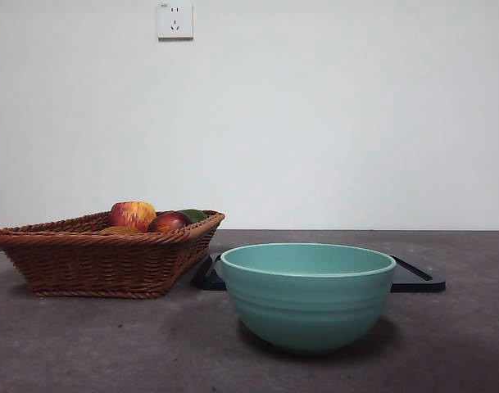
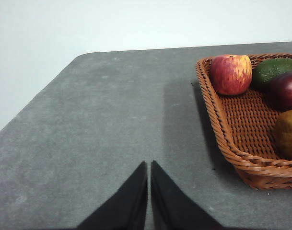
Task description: Pick up the wifruite, put it on the bowl, pick up the plate, put it on desk
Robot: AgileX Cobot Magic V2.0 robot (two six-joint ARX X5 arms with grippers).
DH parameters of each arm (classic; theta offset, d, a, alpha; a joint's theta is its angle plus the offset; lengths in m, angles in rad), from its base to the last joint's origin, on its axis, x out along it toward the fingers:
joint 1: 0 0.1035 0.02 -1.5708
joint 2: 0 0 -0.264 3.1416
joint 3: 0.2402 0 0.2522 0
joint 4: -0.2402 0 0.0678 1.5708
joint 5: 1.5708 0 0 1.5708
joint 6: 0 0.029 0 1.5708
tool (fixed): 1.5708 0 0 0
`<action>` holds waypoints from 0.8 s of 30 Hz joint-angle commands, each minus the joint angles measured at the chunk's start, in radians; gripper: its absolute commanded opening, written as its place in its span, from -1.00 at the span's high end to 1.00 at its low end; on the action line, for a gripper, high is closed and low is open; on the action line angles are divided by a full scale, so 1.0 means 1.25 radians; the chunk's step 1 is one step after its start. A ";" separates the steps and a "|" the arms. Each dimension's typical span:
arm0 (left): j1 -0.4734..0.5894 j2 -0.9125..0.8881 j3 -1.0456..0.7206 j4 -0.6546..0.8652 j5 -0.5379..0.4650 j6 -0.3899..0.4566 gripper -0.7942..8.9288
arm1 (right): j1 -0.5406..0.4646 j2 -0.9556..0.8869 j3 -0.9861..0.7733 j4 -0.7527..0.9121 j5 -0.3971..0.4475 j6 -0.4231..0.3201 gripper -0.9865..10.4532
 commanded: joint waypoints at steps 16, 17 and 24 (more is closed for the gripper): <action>0.002 -0.002 -0.016 -0.005 -0.003 -0.008 0.82 | -0.001 -0.117 -0.204 0.035 0.063 -0.003 0.82; 0.002 -0.002 -0.017 -0.005 -0.003 -0.008 0.82 | -0.001 -0.117 -0.211 0.035 0.063 -0.003 0.82; 0.002 -0.002 -0.016 -0.005 -0.003 -0.008 0.82 | -0.001 -0.141 -0.234 -0.005 0.062 0.014 0.82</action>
